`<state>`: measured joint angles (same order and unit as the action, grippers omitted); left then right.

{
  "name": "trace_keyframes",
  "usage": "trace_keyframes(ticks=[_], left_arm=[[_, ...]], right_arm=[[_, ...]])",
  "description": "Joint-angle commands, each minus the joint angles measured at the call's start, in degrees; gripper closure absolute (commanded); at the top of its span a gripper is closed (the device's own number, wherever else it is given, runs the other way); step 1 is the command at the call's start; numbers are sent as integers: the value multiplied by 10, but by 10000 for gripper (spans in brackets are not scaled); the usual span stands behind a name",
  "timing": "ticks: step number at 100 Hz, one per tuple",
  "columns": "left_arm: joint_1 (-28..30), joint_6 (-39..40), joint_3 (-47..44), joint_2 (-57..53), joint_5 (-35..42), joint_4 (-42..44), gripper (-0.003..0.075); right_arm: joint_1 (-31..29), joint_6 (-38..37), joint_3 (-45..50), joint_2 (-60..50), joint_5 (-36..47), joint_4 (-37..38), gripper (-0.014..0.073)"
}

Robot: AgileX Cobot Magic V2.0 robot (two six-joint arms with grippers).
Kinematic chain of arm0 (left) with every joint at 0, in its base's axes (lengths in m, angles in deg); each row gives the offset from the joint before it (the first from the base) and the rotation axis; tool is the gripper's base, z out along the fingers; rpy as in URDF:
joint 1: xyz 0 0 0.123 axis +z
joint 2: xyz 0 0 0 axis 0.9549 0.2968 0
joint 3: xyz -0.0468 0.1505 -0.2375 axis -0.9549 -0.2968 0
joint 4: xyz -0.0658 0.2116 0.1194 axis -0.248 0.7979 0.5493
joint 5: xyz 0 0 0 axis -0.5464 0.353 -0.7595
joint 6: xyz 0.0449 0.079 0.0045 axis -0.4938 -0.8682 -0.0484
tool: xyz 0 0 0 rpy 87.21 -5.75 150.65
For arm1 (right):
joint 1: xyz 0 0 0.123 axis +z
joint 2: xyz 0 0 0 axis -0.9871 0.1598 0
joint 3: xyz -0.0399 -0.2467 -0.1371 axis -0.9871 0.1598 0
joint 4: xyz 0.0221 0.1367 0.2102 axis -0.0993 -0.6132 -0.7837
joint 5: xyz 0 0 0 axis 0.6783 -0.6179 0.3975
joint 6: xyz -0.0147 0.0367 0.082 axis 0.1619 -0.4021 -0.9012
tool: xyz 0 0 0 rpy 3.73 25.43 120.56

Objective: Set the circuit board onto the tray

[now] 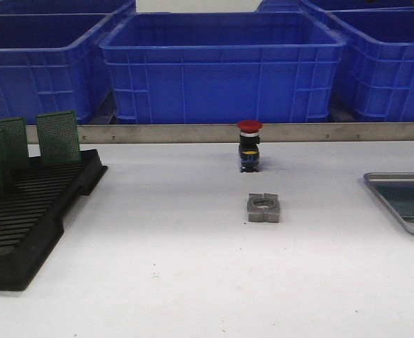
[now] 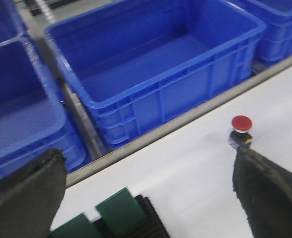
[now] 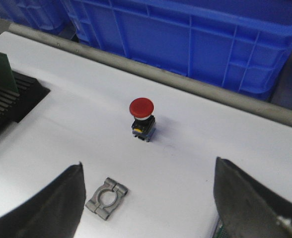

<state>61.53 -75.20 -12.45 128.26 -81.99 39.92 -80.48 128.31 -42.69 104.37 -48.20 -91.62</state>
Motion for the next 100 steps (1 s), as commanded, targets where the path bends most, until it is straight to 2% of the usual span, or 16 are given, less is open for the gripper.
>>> trace_keyframes(ticks=[1, 16, 30, 61, 92, 100], left_arm=[[29, 27, -51, -67, 79, -19, 93], [53, 28, -170, -157, 150, -31, 93], [55, 28, -263, -245, 167, -47, 93], [56, 28, -396, -425, 182, -47, 94], [57, 28, -471, -481, 221, -56, 191], [57, 28, -471, -481, 221, -56, 233]], right_arm=[[7, 8, 32, -76, 84, -8, 36], [7, 12, 121, -182, 166, -8, 36], [7, 12, 206, -284, 220, -8, 36], [6, 12, 337, -484, 255, -8, 36], [6, 12, 366, -530, 263, -8, 36], [6, 12, 366, -530, 272, -8, 81]])
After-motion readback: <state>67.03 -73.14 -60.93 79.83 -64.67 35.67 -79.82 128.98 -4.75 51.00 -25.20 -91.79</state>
